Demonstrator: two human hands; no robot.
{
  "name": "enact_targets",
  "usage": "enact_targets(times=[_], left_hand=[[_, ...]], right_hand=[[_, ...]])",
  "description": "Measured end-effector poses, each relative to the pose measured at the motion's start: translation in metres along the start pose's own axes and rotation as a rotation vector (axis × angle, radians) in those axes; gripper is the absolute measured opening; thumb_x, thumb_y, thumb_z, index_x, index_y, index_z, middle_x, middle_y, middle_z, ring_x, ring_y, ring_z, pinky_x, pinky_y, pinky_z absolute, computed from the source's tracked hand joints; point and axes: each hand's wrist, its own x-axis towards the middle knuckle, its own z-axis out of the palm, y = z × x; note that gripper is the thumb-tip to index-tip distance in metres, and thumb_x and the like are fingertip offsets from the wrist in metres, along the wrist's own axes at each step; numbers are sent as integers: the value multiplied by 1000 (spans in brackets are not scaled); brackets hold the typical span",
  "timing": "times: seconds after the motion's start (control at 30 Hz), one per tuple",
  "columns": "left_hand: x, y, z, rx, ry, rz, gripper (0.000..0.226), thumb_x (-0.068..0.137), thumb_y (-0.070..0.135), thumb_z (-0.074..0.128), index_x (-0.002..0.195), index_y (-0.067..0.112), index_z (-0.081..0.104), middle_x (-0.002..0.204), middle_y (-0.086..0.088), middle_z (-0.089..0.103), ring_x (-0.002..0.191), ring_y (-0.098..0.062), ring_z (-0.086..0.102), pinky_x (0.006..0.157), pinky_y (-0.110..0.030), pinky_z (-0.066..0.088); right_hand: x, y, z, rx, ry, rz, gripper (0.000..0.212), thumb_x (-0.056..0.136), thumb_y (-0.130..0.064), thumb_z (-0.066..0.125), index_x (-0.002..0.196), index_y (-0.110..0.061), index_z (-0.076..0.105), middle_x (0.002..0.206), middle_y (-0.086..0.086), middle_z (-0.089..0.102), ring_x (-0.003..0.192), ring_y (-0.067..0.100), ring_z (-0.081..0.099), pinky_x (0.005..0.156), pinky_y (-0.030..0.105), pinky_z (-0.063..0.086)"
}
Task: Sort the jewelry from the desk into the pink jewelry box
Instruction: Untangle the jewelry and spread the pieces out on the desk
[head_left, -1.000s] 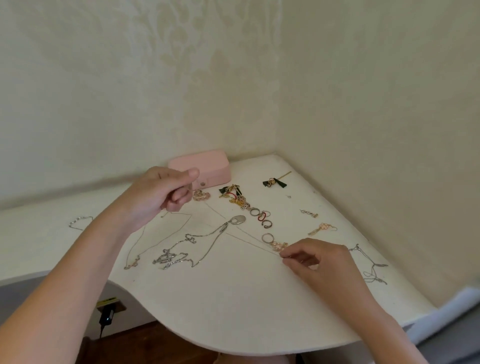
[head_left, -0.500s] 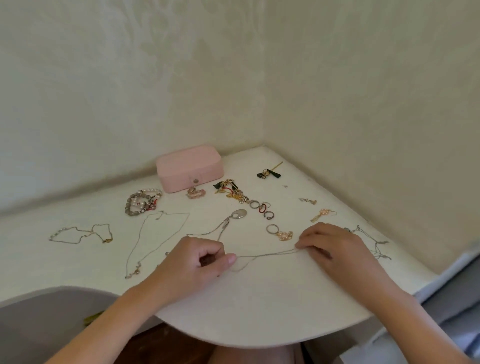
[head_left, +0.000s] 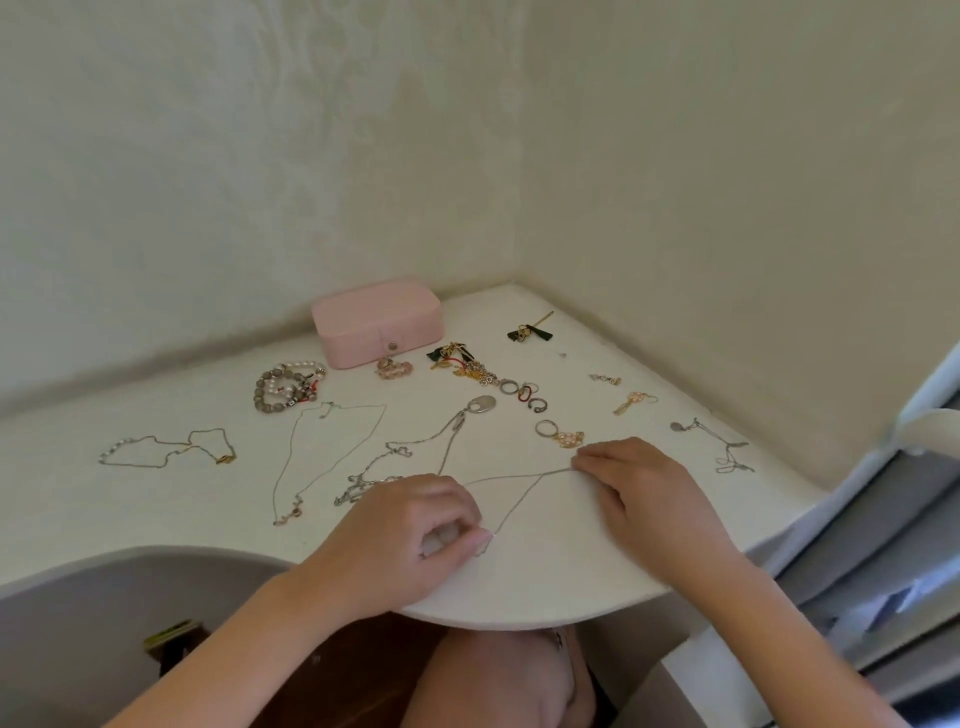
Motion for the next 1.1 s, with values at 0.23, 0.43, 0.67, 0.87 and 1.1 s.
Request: enact_targets(times=[0.23,0.43,0.67,0.87,1.1], left_hand=[[-2,-4,-3,105,-24,-88,29,81,57,44,91,35,59,101,25,56,93,5,53,80,-15,44],[-5,-7,-24,-42,2,-258,14,82,46,64,91,34,65,97,23,63,96,7,55,87,-16,42],[-12,-47,-72,-4,156,-496,11,89,34,60,98,29,64,104,22,58,83,7,52,70,-9,38],[-14,-114,-111,95,246,-683,24,96,26,50,117,23,62,124,3,61,106,-16,55,85,-27,39],[12,-151,-120,106,179,-671,35,98,20,45,132,24,49,135,6,53,119,-15,53,93,-24,39]], right_hand=[[-1,-15,1,47,-13,41,32,73,-5,53,94,-12,76,97,-2,72,90,20,68,78,22,46],[22,-16,-9,115,-208,110,31,91,-6,46,105,-17,71,112,-8,66,108,12,56,86,15,35],[96,-42,-11,203,-297,118,35,92,-5,42,111,-19,67,121,-5,61,84,3,55,72,18,38],[155,-74,14,191,-488,-2,41,90,-4,41,121,-19,63,129,0,58,99,7,55,77,15,37],[180,-115,57,181,-591,-126,44,87,4,43,115,-20,67,125,0,61,111,17,55,87,23,42]])
